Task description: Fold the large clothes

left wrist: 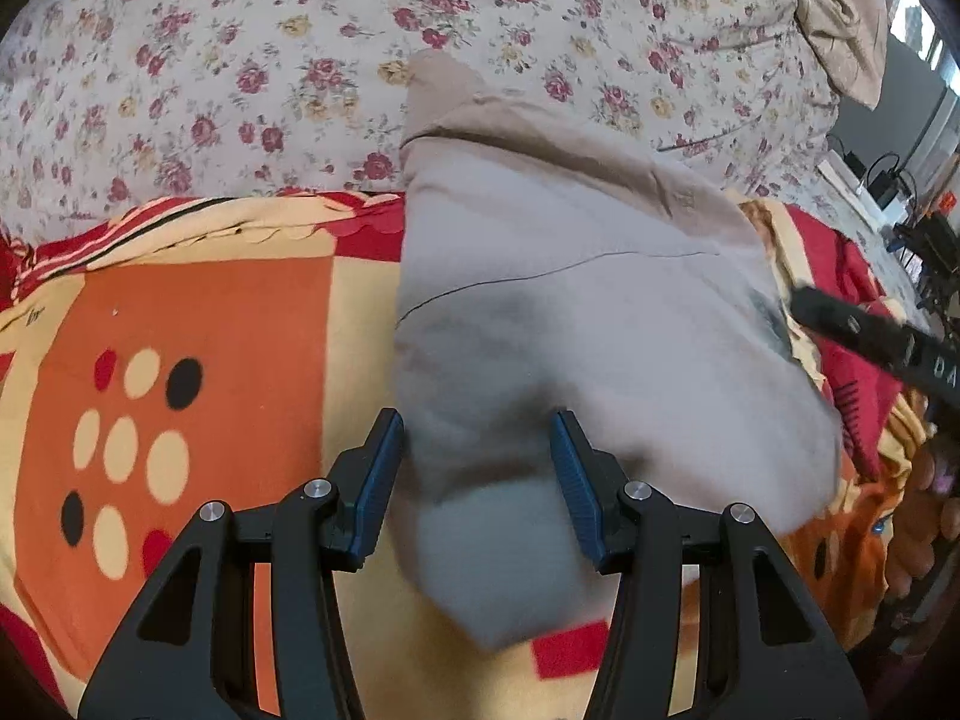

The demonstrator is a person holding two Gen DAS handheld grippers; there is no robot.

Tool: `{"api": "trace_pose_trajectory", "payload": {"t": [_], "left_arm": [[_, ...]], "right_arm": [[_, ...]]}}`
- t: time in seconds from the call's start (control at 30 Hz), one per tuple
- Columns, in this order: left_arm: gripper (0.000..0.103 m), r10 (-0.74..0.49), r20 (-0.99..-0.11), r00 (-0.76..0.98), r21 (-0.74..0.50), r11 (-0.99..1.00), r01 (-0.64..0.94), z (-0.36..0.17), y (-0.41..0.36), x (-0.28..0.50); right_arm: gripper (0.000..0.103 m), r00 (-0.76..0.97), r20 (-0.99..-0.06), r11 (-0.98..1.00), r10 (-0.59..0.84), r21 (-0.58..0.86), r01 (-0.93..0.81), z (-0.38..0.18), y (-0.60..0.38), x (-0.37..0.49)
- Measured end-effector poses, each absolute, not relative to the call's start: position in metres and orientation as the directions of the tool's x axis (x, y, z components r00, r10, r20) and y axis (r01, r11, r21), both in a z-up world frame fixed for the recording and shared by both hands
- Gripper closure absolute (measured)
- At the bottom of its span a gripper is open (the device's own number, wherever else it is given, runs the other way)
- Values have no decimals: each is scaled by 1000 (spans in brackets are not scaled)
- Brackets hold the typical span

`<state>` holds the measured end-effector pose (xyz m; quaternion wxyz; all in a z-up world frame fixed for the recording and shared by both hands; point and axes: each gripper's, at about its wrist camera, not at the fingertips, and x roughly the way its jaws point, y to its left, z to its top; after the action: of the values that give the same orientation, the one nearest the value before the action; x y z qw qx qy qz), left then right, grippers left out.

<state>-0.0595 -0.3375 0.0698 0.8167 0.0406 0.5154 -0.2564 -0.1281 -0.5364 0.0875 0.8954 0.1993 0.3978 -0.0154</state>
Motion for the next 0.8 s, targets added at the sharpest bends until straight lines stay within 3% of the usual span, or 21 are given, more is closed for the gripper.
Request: {"api": "trace_pose_trajectory", "payload": {"t": [0.07,0.23,0.43,0.67,0.8], "left_arm": [[53,-356,-867,348,-173,871,460,66,-342,-59],[47,-339,-870,358,-149,873,465,59,-347,-57],[38,-361,-866,345,-190,877,442,50,-345,-53],[38,-347,-871,348,-180,884,432,48,-343,-54],[38,-337,-871,359,-166,887,431,49,-344,-57]], "right_arm": [[69,666,-734,936,130,312,161,81,-528,-105],[69,631,-775,950,-44,164,267,53,-547,-65],[69,572,-819,896,-49,216,387,11,-588,-55],[68,635,-772,919,-21,235,316,64,-571,-101],[56,685,-728,950,32,235,205,89,-539,-136]]}}
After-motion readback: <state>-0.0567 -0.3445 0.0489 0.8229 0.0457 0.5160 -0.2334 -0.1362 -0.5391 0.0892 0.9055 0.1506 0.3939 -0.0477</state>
